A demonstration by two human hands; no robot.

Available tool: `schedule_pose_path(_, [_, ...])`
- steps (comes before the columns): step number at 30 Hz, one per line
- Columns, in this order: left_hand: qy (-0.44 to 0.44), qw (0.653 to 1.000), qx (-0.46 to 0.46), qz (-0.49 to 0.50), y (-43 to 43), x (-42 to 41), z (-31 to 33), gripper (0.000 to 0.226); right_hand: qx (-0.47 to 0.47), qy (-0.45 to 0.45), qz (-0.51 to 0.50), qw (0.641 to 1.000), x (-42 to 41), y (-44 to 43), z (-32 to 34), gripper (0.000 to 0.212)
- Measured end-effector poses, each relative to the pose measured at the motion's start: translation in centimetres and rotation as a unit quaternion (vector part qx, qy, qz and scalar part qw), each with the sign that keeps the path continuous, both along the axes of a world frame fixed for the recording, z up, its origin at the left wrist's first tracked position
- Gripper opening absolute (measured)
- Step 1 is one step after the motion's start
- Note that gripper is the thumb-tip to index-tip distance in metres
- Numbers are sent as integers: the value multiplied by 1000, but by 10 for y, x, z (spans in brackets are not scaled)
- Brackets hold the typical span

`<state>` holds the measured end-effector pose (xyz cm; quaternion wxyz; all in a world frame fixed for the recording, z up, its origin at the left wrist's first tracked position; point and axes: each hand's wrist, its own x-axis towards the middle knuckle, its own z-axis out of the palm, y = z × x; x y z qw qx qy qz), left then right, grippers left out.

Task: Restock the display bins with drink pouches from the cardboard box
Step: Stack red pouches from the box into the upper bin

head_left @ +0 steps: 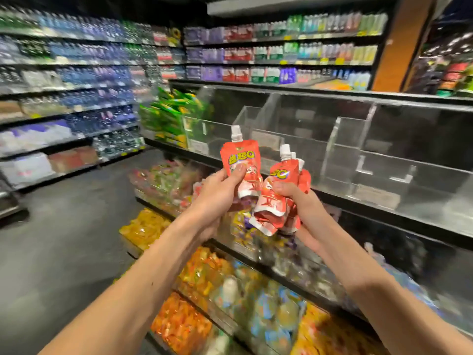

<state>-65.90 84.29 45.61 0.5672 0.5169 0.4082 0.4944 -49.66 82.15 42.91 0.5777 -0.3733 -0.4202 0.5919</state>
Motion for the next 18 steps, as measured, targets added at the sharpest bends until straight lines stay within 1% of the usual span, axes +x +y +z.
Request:
schedule_pose_path(3, [0, 1000, -23, 3, 47, -36, -1, 25, -1, 21, 28, 999, -36, 51, 6, 24])
schedule_pose_path(5, [-10, 999, -35, 17, 80, -54, 3, 27, 7, 22, 26, 999, -57, 89, 9, 27])
schedule_pose_path(7, [-22, 998, -50, 24, 113, -68, 8, 28, 20, 19, 12, 1000, -74, 127, 13, 23])
schedule_pose_path(9, [-34, 998, -47, 24, 142, -81, 13, 37, 42, 12, 7, 999, -90, 158, 18, 24])
schedule_pose_path(11, [-23, 999, -27, 22, 170, -95, 18, 51, 60, -2, 10, 998, -103, 188, 24, 31])
schedule_pose_path(13, [-14, 1000, -11, -5, 188, -105, 24, 63, 74, -13, 13, 997, -110, 207, 30, 32])
schedule_pose_path(14, [-24, 999, -9, -22, 200, -111, 28, 63, 83, -18, 12, 996, -114, 219, 32, 35])
schedule_pose_path(16, [-55, 997, -7, -46, 225, -122, 32, 54, 97, -34, 3, 995, -121, 240, 39, 52])
schedule_pose_path(18, [-69, 995, -6, -66, 252, -132, 36, 46, 105, -51, -7, 993, -126, 259, 43, 63])
